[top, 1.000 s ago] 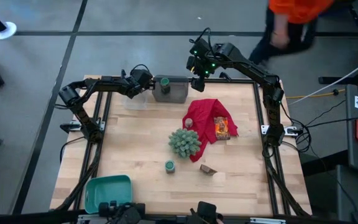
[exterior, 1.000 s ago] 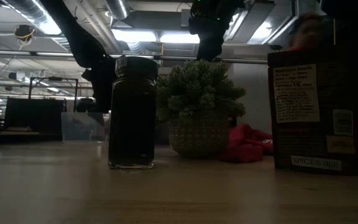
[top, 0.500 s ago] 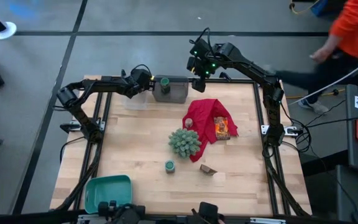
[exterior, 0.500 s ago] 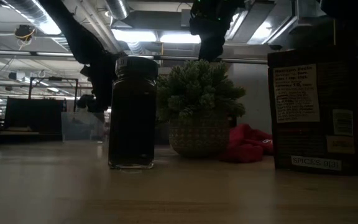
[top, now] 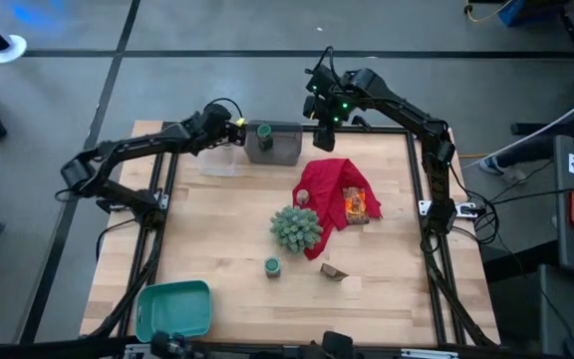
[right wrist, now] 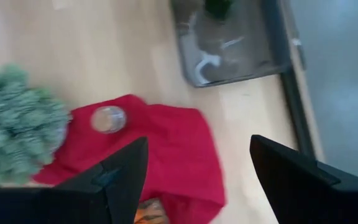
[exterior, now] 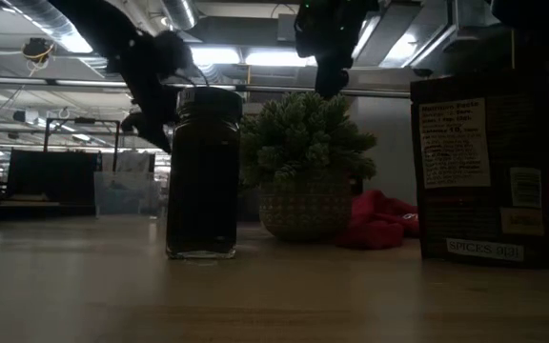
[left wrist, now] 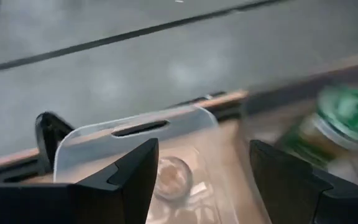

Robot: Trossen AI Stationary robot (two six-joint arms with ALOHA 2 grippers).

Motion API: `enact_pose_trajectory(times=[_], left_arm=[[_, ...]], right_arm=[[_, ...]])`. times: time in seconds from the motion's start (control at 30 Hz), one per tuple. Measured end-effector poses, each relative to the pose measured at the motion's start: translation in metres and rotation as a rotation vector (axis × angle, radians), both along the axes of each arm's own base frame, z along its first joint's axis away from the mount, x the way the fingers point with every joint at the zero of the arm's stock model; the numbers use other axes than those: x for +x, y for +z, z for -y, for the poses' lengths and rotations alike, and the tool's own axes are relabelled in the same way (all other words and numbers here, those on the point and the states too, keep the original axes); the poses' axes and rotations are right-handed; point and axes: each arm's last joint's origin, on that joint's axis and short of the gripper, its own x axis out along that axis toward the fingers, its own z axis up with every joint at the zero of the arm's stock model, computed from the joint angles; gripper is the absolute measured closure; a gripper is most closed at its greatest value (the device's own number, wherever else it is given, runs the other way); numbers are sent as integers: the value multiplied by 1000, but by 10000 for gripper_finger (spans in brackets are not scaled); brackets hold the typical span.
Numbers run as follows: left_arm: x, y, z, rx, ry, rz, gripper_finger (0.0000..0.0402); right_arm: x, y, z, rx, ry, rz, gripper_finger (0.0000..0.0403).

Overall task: Sort spices by type
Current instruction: Put the bottom orange spice pack into the green bin

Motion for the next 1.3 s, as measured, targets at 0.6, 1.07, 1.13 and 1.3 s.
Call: enact_pose_trajectory(times=[0.6,1.07,1.13,1.3], left_arm=[[21,29,89,-128,-695,79,167],[26,26,111,-98,-858,-17,167],[26,26,115,-103,-877,-31,167],[29,26,125,-103,-918,-26,167]], right_arm=[[27,-6,-107,233,218,-103,123],[29,-7,-269,144,203,-212,123],[24,-8,-290,119,179,-216,123],[13,-10,-331,98,57,-220,123]])
